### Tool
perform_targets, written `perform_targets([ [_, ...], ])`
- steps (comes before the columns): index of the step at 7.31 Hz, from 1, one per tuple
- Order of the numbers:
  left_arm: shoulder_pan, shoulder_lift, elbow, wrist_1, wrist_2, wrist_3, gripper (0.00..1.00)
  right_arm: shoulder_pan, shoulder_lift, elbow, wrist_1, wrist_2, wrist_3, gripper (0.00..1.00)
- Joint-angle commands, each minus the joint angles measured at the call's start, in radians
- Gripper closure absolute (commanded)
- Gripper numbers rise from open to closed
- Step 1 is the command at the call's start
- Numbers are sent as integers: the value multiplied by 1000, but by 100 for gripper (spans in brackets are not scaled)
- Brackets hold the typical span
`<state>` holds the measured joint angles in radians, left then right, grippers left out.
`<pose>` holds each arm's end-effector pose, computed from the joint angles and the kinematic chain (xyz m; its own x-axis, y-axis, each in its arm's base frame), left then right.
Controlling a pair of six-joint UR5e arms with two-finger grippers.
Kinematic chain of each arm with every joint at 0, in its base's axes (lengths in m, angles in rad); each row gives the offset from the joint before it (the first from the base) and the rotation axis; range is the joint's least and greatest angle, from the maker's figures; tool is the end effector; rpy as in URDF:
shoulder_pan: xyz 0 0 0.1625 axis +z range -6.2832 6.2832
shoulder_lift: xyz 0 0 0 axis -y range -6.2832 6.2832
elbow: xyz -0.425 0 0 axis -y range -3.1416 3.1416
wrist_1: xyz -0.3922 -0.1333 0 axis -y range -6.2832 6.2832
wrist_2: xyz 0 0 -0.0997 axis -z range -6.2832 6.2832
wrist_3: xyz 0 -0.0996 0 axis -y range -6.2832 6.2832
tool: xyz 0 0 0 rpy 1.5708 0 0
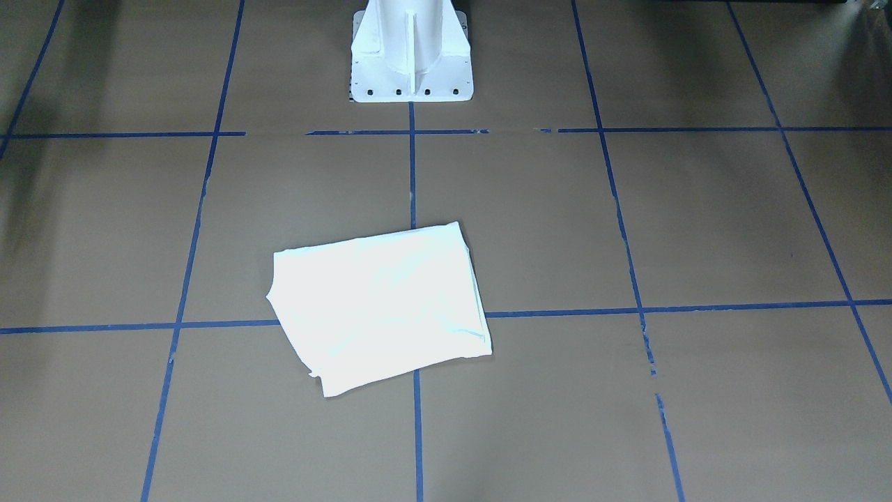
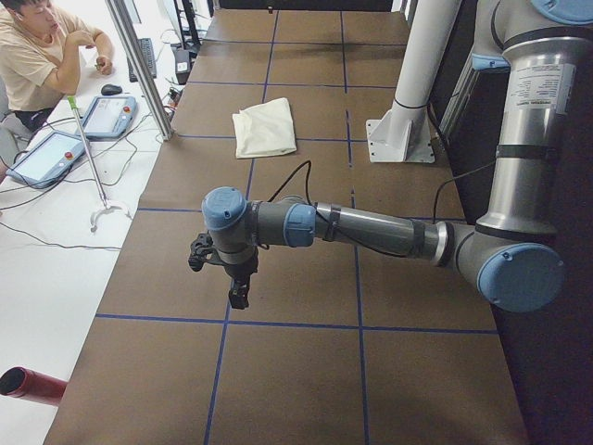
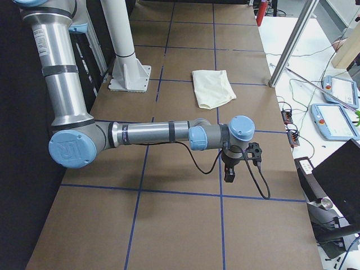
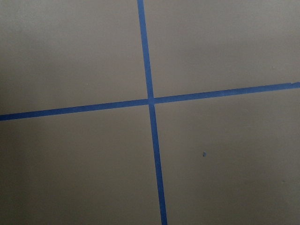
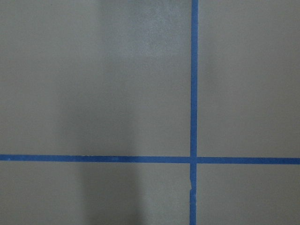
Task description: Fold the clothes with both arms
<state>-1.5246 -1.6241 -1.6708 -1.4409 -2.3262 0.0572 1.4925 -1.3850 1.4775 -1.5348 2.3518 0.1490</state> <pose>-0.0413 -0.5141 0.5972 0.7226 0.1067 -0.6829 -0.0876 0.9942 0.0626 0.0179 -0.5801 0.6013 0.7047 0.0029 0.7095 -0.0273 0.9994 0.0231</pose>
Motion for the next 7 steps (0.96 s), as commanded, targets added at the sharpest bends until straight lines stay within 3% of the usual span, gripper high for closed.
perform_targets([
  [1, -2, 4, 14, 1, -24, 1, 0, -6, 0, -2, 10, 4, 7, 0],
  [2, -2, 16, 22, -3, -115, 1, 0, -9, -2, 0, 12, 7, 7, 0],
  [7, -5, 1, 43, -35, -125, 1, 0, -17, -2, 0, 15, 4, 3, 0],
])
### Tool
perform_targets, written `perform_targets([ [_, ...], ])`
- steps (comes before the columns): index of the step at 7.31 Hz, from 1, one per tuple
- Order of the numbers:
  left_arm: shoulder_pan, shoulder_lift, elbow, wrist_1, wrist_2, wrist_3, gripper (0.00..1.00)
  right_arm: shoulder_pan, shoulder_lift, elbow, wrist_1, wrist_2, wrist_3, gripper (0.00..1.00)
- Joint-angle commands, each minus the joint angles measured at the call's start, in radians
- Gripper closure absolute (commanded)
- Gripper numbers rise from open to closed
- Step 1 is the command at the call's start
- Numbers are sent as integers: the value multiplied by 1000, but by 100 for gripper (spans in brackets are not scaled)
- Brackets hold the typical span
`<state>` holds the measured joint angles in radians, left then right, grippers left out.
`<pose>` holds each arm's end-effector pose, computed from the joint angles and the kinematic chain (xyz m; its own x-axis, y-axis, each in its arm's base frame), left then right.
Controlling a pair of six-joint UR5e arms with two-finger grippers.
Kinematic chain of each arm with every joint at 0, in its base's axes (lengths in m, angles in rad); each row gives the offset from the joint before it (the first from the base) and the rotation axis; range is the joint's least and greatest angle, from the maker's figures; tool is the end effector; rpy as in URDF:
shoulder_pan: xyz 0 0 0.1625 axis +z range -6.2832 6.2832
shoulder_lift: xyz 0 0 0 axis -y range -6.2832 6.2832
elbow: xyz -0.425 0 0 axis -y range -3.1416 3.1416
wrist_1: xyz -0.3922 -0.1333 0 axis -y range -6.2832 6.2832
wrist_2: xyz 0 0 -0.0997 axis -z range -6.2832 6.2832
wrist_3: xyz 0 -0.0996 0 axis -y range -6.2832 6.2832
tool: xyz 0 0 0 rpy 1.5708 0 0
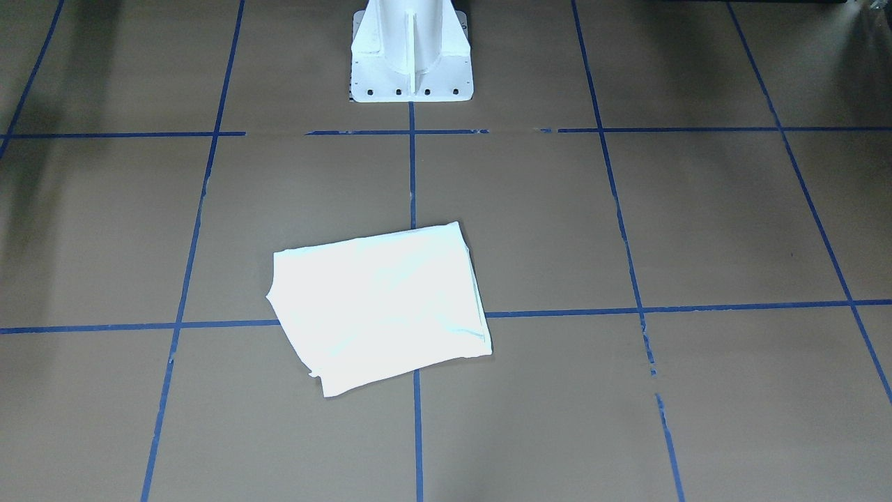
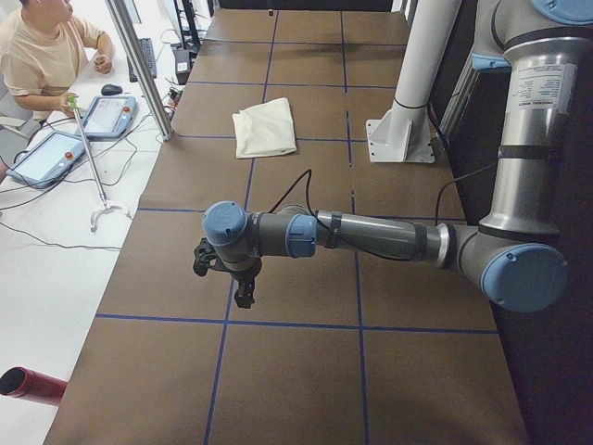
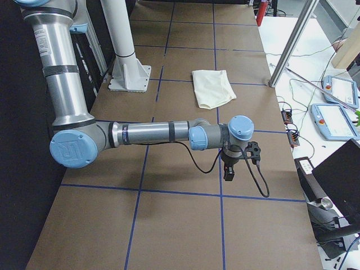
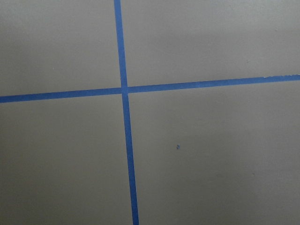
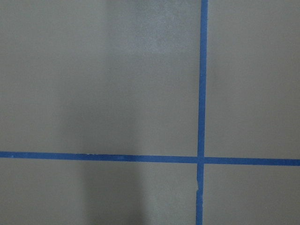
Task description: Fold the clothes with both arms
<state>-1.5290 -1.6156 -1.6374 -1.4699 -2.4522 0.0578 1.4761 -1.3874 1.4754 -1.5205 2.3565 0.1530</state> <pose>-0.0351 -0.5111 0.6058 0.6317 0.0923 -0.7697 -0.0784 0.9954 0.0551 0.0080 -0.5800 0.6019 0.7007 -0.0117 0.7134 -0.0133 0.9995 0.0295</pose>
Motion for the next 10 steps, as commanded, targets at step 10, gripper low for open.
perform_targets([
  [10, -51, -41, 104, -115, 123, -6, 0, 0, 4, 3, 0, -3, 5, 0],
])
